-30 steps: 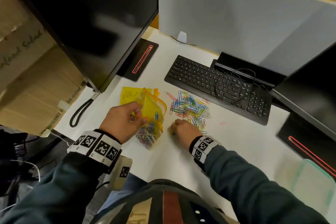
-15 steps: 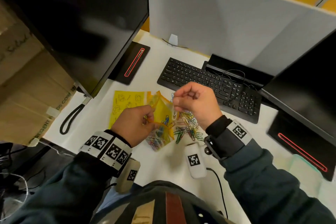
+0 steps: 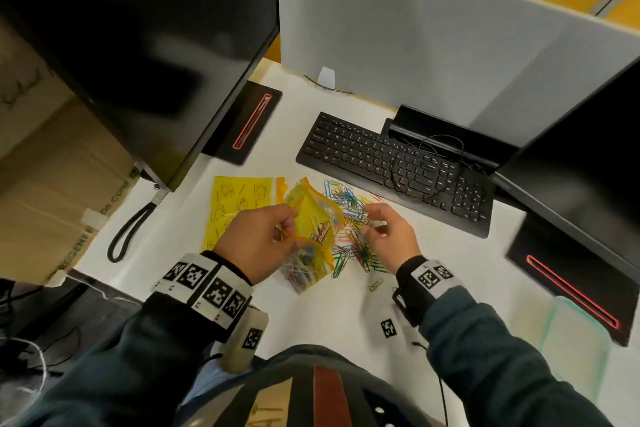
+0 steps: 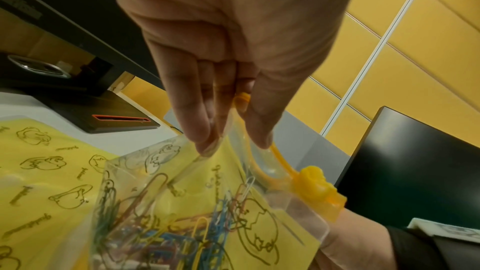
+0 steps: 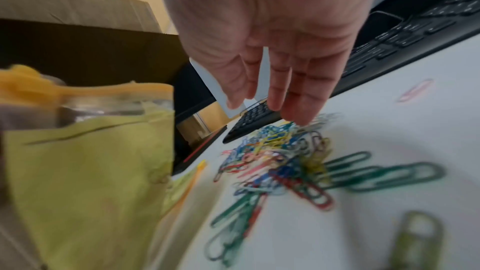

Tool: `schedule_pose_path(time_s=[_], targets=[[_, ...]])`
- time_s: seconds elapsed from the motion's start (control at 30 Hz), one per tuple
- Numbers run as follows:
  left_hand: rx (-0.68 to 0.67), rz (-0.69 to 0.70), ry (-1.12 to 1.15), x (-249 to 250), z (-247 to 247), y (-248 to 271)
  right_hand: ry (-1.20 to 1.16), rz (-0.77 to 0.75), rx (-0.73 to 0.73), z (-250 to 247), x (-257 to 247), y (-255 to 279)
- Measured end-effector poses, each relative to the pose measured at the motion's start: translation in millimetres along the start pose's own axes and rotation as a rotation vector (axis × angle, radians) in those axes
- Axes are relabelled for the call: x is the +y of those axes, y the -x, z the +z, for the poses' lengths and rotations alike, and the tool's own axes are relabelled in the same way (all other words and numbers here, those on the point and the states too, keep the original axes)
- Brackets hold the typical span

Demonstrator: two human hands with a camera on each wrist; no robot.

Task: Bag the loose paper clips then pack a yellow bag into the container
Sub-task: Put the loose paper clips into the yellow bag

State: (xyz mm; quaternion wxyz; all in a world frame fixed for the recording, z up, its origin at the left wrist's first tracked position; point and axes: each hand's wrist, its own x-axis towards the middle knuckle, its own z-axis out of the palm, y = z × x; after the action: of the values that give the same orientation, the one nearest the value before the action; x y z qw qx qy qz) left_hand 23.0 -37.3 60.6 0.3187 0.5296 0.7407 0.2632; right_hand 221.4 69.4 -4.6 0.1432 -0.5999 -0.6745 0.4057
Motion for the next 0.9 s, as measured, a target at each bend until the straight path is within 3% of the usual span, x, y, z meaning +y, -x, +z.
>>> schedule_pose_path(time_s=[0.07, 0.17, 0.23, 0.4, 0.57, 0.73, 0.8, 0.9], targets=[[0.006, -0.008, 0.006, -0.8, 0.8, -0.6, 0.159, -0.040, -0.008, 8.2, 3.0, -0.8], [0.010, -0.004, 0.016, -1.7, 2.1, -2.4, 0.463, 0.000, -0.164, 15.7, 7.8, 1.6], [0.017, -0.006, 0.024, -3.1, 3.0, -3.3, 0.533, -0.036, -0.175, 19.1, 9.2, 4.4], [0.025, -0.016, 0.031, -4.6, 6.2, -3.7, 0.503, -0.157, -0.134, 18.9, 6.5, 1.9], [0.013, -0.018, 0.007, -2.2, 5.8, -3.3, 0.380, -0.110, -0.039, 1.7, 12.7, 1.7], [-0.012, -0.020, 0.007, 2.8, 9.9, -5.7, 0.002, -0.062, 0.088, -30.7, -13.5, 15.5], [-0.038, -0.014, -0.016, 6.7, 12.6, -7.3, -0.085, -0.156, 0.052, -39.4, -36.2, 24.1], [-0.053, 0.010, -0.038, 15.5, 15.8, -8.8, -0.013, -0.279, -0.085, -40.4, -63.5, 32.6]])
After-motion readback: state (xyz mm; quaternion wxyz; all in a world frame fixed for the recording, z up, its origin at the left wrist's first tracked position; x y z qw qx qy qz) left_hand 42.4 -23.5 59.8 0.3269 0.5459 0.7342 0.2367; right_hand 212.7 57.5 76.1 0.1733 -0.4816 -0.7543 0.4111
